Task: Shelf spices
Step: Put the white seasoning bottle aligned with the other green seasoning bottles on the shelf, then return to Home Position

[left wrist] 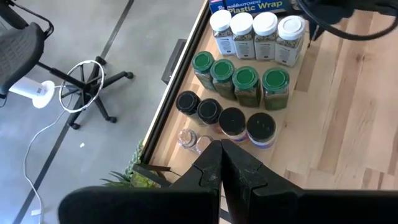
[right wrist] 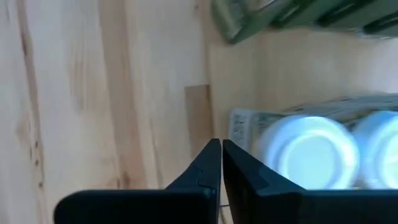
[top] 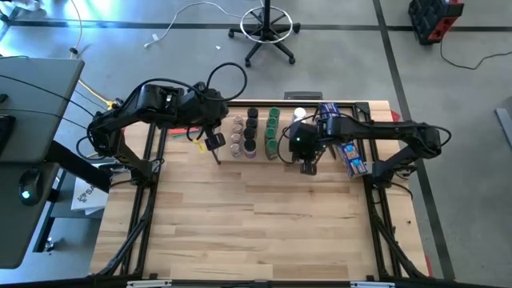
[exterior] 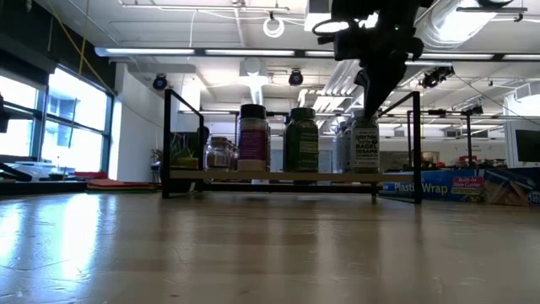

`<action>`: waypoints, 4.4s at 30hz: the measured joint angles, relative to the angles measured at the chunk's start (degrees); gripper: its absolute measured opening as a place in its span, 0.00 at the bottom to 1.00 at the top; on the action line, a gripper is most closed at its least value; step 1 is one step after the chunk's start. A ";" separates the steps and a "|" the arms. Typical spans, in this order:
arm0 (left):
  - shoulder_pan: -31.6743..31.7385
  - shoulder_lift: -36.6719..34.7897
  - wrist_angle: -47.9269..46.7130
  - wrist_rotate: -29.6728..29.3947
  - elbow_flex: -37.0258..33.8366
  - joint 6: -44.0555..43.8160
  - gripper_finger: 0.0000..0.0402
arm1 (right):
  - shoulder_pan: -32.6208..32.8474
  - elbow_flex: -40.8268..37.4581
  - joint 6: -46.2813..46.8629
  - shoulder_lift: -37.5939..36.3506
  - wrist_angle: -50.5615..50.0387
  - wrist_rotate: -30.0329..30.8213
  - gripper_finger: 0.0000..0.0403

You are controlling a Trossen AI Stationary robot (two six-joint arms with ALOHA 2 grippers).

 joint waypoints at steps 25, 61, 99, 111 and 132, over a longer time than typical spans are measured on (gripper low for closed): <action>-0.17 0.02 0.34 1.78 0.00 -0.55 0.00 | -1.80 8.93 0.26 -5.63 -4.28 1.47 0.02; 10.62 -48.03 61.59 20.80 -70.14 -18.38 0.00 | -8.70 -35.47 22.23 -71.63 29.89 -25.33 0.00; 6.54 -88.98 70.34 8.46 -109.29 -14.44 0.00 | -8.68 -64.02 24.85 -85.61 67.49 -8.53 0.00; 6.51 -89.72 57.43 15.01 -109.37 -6.17 0.00 | -8.68 -68.88 23.11 -85.61 66.45 -8.62 0.00; 6.45 -87.37 85.95 17.03 -122.44 -3.87 0.00 | -8.66 -68.89 31.16 -85.05 57.15 -4.93 0.00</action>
